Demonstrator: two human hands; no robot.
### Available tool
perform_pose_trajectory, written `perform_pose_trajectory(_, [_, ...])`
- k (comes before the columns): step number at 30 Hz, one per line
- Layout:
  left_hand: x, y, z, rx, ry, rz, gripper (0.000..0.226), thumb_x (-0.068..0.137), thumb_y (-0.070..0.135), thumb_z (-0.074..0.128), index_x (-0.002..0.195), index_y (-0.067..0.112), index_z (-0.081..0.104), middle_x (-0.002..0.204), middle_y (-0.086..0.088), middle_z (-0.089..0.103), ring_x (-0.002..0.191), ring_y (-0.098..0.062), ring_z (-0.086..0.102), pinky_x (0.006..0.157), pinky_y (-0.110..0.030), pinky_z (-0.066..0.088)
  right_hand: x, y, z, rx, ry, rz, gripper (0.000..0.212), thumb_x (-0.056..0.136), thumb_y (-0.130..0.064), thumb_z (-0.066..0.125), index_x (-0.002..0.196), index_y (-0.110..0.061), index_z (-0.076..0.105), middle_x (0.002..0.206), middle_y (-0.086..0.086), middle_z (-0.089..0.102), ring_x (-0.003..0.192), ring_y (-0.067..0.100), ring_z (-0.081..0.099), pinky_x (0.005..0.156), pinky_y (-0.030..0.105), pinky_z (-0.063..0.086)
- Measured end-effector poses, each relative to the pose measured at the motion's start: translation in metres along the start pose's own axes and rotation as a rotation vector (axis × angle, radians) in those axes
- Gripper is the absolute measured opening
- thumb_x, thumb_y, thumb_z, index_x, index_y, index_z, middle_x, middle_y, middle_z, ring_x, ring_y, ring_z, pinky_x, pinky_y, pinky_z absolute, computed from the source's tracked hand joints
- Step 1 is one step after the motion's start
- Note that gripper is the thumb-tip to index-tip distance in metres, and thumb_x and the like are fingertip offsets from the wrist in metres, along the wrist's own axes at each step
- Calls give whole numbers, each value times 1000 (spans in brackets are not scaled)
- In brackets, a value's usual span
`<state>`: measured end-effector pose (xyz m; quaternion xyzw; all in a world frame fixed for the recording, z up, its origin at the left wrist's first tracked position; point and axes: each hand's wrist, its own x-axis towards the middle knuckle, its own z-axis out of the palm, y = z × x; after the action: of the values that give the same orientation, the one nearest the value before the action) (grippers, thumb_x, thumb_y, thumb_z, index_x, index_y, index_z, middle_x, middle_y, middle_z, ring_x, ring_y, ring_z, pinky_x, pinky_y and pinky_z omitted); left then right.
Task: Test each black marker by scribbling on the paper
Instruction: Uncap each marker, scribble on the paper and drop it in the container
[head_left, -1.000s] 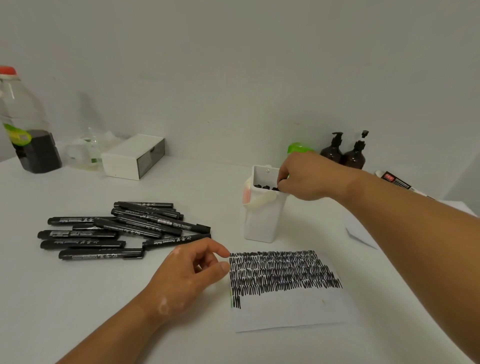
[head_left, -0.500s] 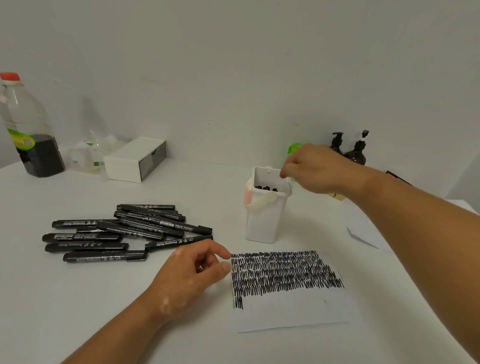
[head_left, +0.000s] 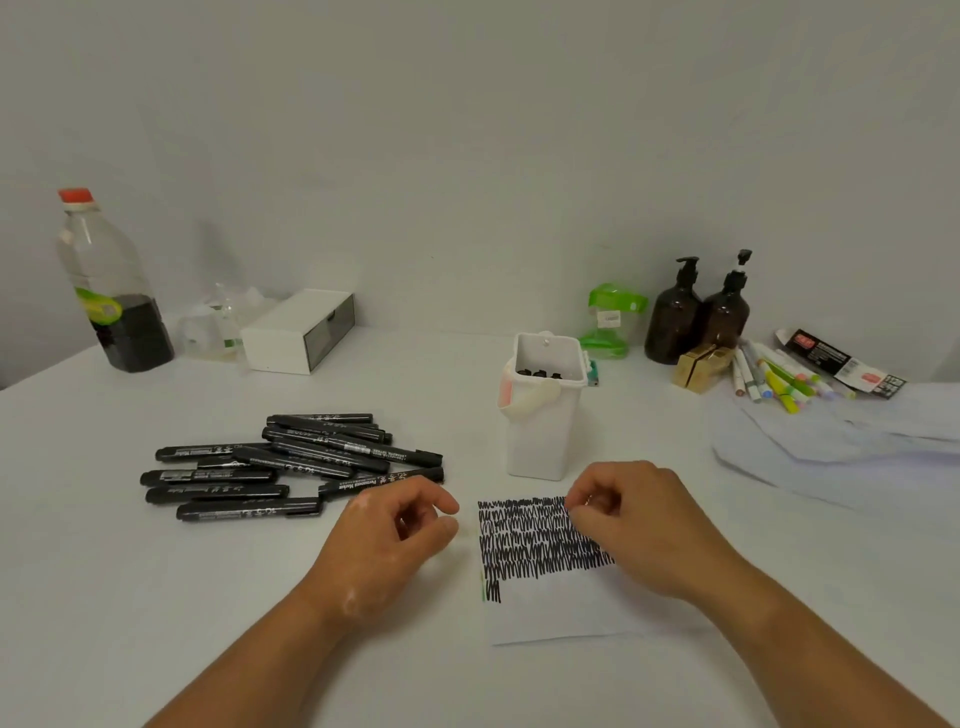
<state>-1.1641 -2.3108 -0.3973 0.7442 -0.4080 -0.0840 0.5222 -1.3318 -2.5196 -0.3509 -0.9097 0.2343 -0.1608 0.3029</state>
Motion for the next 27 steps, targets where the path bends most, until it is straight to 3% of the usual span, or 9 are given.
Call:
perform_pose_trajectory(5, [-9,9,10,234,-65,136,9,85,16,73,82,24,74,61,16,59,56,-4,52,57,-11,40,-9,14,32,48,145,-5,16,80,-20,73,70,-33,71,64,-16,66,54,1,54,55,12,42])
perform_pose_trajectory(8, [-8,5,9,394,21,182,7,84,15,72,85,21,74,70,15,62,64,-3,55,62,-8,39,-12,17,35,67,197,-21,17,79,-21,75,69,-34,71,61,-17,64,56,1,56,60,10,43])
perform_pose_trajectory(10, [0,0,4,528,143,187,12,84,11,71,92,19,74,82,11,65,72,0,54,72,-15,44,-15,19,36,55,204,-28,19,79,-23,75,68,-37,70,61,-21,64,60,-1,58,63,9,43])
perform_pose_trajectory(12, [13,-5,-5,686,207,164,22,85,7,67,105,15,74,97,2,70,90,-13,59,85,-28,49,-15,20,36,61,198,-32,20,79,-23,75,67,-38,69,61,-23,63,62,-2,58,63,8,43])
perform_pose_trajectory(14, [27,-7,-13,858,162,120,31,88,9,63,118,16,70,109,-2,69,104,-25,59,92,-36,48,-14,21,36,81,191,-23,20,79,-23,74,66,-38,69,61,-22,64,62,-2,58,63,8,43])
perform_pose_trajectory(17, [38,-8,-14,1033,55,81,36,92,17,55,127,21,63,118,1,66,109,-24,55,94,-38,45,-13,22,34,119,177,-16,20,80,-22,73,66,-36,69,60,-18,64,58,1,57,61,9,43])
perform_pose_trajectory(27, [42,-8,-3,1095,-61,25,29,98,26,53,124,26,64,118,3,57,111,-22,56,92,-37,45,-17,24,26,185,158,-7,16,81,-23,74,68,-32,71,63,-11,65,53,1,52,58,8,41])
